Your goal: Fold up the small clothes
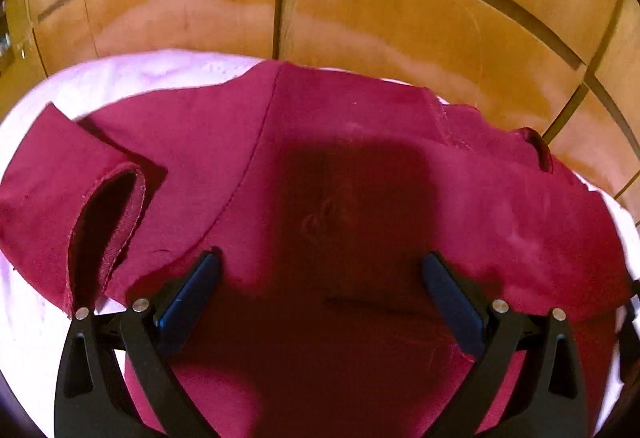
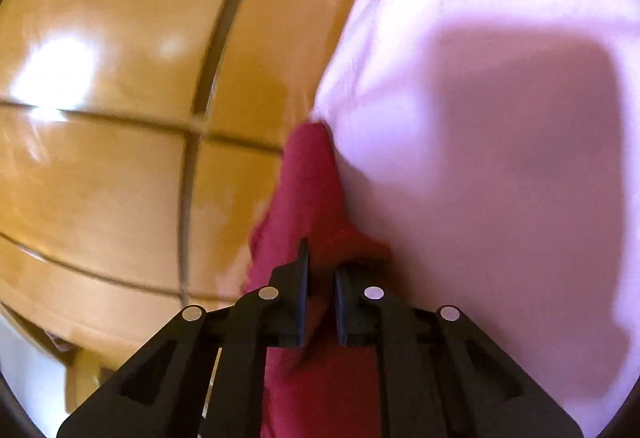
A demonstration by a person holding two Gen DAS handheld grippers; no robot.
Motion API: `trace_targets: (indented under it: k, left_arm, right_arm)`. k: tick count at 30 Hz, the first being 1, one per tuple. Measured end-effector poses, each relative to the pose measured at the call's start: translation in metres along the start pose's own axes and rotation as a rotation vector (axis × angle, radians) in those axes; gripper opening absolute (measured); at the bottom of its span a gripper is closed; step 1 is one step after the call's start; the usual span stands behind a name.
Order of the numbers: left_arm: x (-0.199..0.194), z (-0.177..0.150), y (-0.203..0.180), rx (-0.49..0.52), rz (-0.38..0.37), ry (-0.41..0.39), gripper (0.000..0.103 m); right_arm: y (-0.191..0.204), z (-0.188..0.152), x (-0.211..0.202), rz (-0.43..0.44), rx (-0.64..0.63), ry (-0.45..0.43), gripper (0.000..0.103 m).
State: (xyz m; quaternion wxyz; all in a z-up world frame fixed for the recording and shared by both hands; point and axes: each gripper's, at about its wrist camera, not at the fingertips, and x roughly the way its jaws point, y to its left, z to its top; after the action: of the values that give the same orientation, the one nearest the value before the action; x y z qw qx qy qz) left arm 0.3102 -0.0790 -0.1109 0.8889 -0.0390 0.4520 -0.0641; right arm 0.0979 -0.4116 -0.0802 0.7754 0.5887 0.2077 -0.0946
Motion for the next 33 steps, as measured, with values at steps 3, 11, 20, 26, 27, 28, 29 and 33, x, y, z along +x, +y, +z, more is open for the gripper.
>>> trace_targets:
  k: [3, 11, 20, 26, 27, 28, 29, 33]
  left_arm:
    - [-0.001, -0.009, -0.012, 0.06, 0.03, -0.023, 0.101]
    - [-0.011, -0.014, -0.001, 0.047, -0.017, -0.013, 0.101]
    - [-0.027, -0.015, 0.004, -0.009, -0.047, -0.063, 0.101]
    - [-0.001, -0.002, 0.011, -0.043, 0.017, -0.012, 0.101]
    - [0.003, -0.003, 0.011, -0.037, 0.019, -0.011, 0.101]
    - [0.003, -0.003, 0.011, -0.033, 0.02, -0.015, 0.101]
    - [0.004, -0.003, 0.011, -0.031, 0.021, -0.014, 0.101]
    - [0.007, -0.004, 0.015, -0.035, 0.004, -0.016, 0.101]
  right_arm:
    - [0.009, -0.003, 0.003, -0.107, -0.153, 0.009, 0.01]
    - [-0.013, 0.001, -0.014, -0.051, -0.065, 0.086, 0.013]
    - [0.051, -0.001, -0.058, -0.231, -0.439, -0.067, 0.04]
    - [0.096, -0.01, 0.035, -0.343, -0.708, 0.026, 0.04]
    - [0.092, -0.009, 0.043, -0.373, -0.71, 0.027, 0.04]
    - [0.084, -0.006, 0.054, -0.419, -0.7, 0.03, 0.04]
    - [0.075, -0.004, 0.058, -0.452, -0.695, 0.035, 0.035]
    - [0.048, -0.002, 0.06, -0.527, -0.69, -0.013, 0.031]
